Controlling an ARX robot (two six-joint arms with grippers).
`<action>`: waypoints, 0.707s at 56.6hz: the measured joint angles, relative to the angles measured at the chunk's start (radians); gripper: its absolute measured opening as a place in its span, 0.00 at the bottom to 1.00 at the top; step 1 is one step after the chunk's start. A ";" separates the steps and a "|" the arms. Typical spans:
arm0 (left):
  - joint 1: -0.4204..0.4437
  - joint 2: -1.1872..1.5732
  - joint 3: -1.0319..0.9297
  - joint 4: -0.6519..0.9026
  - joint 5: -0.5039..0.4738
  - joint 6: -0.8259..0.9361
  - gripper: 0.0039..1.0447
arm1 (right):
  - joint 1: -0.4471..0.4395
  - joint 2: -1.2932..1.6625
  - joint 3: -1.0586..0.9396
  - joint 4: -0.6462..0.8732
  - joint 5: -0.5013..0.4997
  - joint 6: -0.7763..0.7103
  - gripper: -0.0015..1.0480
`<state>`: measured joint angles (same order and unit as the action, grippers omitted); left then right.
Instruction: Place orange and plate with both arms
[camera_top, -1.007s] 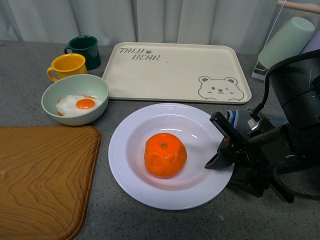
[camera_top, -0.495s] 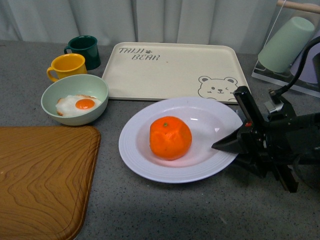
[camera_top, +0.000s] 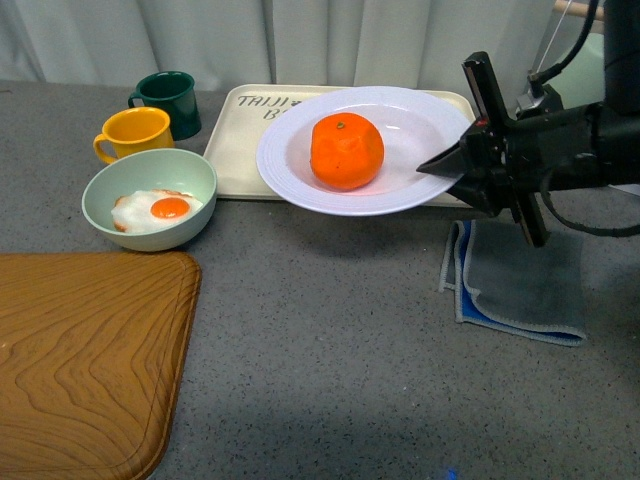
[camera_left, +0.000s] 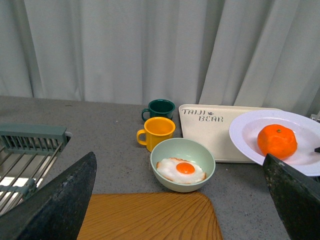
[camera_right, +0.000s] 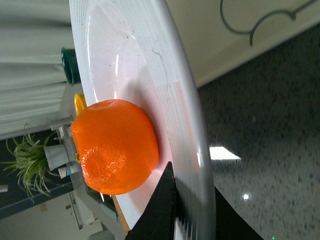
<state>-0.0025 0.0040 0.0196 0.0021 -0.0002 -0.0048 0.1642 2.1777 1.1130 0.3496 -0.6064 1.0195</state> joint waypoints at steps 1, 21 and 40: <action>0.000 0.000 0.000 0.000 0.000 0.000 0.94 | 0.000 0.009 0.014 -0.007 0.000 -0.002 0.04; 0.000 0.000 0.000 0.000 0.000 0.000 0.94 | 0.023 0.220 0.403 -0.217 0.033 -0.023 0.04; 0.000 0.000 0.000 0.000 0.000 0.000 0.94 | 0.030 0.297 0.516 -0.333 0.083 -0.057 0.09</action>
<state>-0.0025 0.0040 0.0196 0.0021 0.0002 -0.0048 0.1944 2.4744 1.6287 0.0166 -0.5232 0.9627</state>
